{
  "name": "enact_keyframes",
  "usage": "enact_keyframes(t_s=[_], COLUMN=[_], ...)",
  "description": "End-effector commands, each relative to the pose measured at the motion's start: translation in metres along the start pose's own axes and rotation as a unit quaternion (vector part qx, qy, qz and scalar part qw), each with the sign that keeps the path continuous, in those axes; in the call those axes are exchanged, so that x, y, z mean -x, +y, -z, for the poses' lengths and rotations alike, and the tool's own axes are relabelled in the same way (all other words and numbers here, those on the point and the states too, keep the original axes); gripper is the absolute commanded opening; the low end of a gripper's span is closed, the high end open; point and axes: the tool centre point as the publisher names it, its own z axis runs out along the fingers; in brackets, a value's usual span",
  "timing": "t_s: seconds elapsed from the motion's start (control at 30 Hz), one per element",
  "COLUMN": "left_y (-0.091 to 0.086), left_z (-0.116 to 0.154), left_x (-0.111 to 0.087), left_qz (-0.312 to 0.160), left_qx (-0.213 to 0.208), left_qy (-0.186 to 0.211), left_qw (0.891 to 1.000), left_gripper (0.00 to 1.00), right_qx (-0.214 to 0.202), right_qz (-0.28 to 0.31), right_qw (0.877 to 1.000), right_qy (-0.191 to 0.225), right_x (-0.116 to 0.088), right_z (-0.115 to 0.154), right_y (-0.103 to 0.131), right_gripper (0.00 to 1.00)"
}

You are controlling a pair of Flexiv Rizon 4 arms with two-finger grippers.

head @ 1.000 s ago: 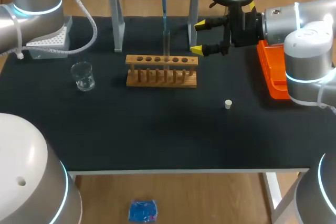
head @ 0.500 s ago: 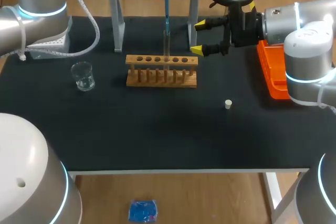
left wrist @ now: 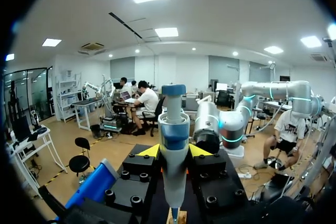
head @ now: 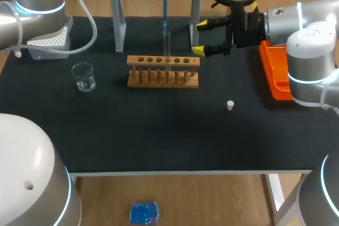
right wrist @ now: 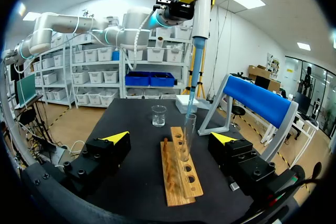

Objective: Invert the test tube, pick up the pipette, mount the tip to pipette, aspirate from beaker and dispense into the tube, eject the tip, return the pipette, and cap with the stopper.

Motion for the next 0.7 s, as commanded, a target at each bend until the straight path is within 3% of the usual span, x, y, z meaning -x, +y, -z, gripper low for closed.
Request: enact_keyframes(t_s=[0.03, 0.7], left_y=[-0.0021, -0.0004], left_z=[0.0008, 0.0004], left_x=[0.0005, 0.0031], left_qz=[0.001, -0.002], left_qx=[0.003, -0.056], left_qy=[0.000, -0.012], left_qw=[1.000, 0.998], left_gripper=[0.00, 0.00], right_qx=[0.000, 0.000], right_qz=[0.000, 0.000], right_qw=[1.000, 1.000], right_qy=[-0.001, -0.001], right_x=[-0.0006, -0.0006], right_z=[-0.0001, -0.0001], right_y=[-0.0003, -0.0003], right_gripper=[1.00, 1.00])
